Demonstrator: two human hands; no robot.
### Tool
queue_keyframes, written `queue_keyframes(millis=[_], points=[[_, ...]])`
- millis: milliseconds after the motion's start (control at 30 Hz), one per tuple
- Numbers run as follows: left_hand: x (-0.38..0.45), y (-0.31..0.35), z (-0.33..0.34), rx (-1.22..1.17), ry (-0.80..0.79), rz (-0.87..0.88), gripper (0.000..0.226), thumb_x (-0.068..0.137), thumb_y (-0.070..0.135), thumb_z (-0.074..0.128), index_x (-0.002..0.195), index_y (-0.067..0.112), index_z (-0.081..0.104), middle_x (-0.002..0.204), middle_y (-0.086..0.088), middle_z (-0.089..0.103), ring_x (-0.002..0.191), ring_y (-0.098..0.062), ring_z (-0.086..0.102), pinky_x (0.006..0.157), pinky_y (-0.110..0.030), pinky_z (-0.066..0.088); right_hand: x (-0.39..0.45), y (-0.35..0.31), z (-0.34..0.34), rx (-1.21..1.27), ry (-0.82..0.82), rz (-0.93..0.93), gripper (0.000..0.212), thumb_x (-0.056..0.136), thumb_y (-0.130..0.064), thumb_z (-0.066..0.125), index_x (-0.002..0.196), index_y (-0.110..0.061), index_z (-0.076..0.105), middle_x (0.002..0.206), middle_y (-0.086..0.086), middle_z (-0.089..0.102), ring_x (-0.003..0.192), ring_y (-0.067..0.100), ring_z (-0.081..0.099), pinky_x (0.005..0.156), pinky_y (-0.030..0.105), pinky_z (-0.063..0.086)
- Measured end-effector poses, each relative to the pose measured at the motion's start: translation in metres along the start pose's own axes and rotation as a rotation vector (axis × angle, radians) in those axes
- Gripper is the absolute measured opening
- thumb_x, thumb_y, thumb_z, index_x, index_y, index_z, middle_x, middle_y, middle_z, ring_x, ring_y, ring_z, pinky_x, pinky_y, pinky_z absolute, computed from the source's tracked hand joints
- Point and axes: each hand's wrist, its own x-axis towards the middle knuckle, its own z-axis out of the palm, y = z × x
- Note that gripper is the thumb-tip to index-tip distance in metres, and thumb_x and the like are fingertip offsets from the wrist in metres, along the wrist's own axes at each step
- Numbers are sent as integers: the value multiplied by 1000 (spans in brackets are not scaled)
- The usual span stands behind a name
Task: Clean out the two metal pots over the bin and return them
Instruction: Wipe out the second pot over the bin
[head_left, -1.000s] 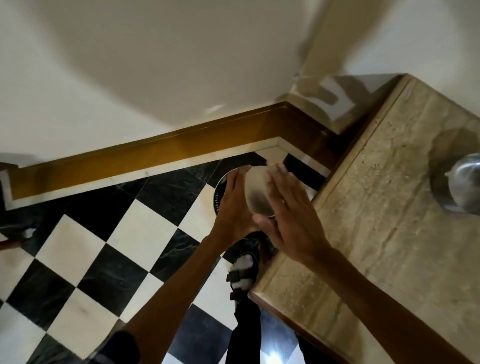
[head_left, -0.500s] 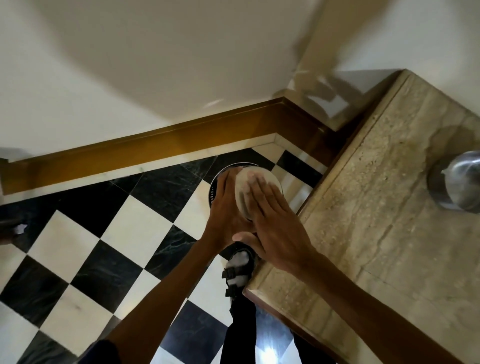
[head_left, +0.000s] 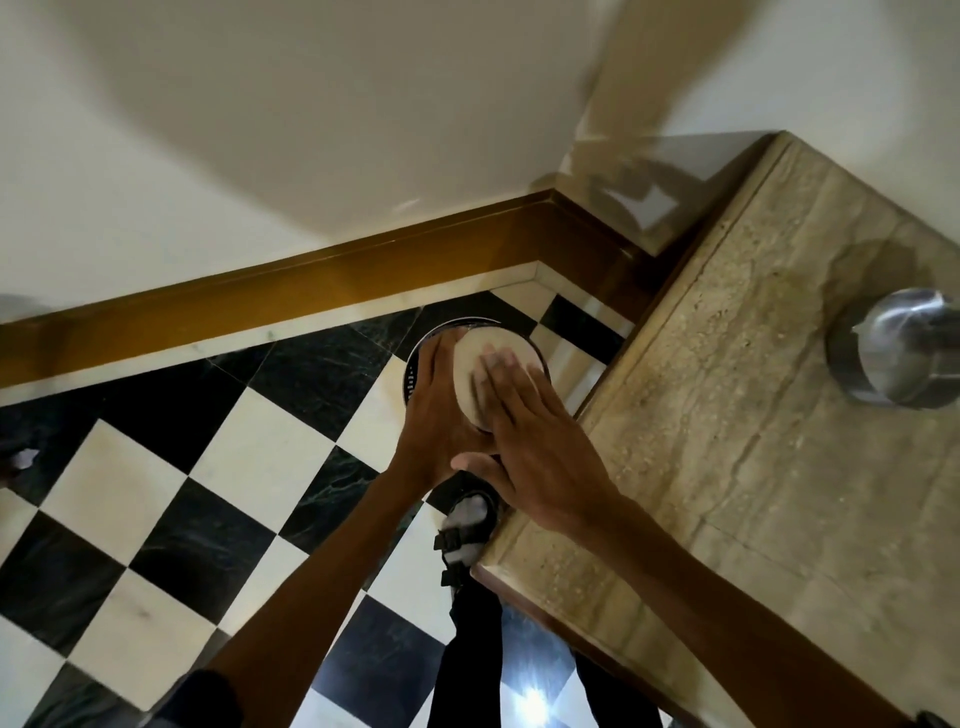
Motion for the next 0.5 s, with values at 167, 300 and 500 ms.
queue_keyframes(millis=[167, 300, 500], points=[[-1, -2, 1, 50, 16, -15, 110, 67, 92, 54, 146, 20, 28, 151, -21, 39, 139, -29, 41, 109, -40, 47, 4, -4, -6, 49, 106, 27, 93, 91, -70, 22, 155, -3, 11, 164, 19, 12, 154, 32, 7, 126, 47, 15], [-1, -2, 2, 68, 6, 21, 105, 59, 71, 73, 142, 34, 21, 153, -22, 32, 138, -34, 41, 109, -43, 45, 1, 5, 7, -4, -68, -38, 96, 92, -73, 26, 155, -4, 5, 165, 20, 7, 154, 33, 4, 122, 53, 20], [-15, -10, 9, 109, 33, -123, 119, 56, 68, 78, 148, 7, 35, 145, -12, 41, 129, -26, 46, 99, -40, 53, -15, 0, -13, 569, 191, 180, 76, 95, -62, 24, 156, -19, 10, 167, 5, 6, 154, 21, 9, 121, 38, 27]])
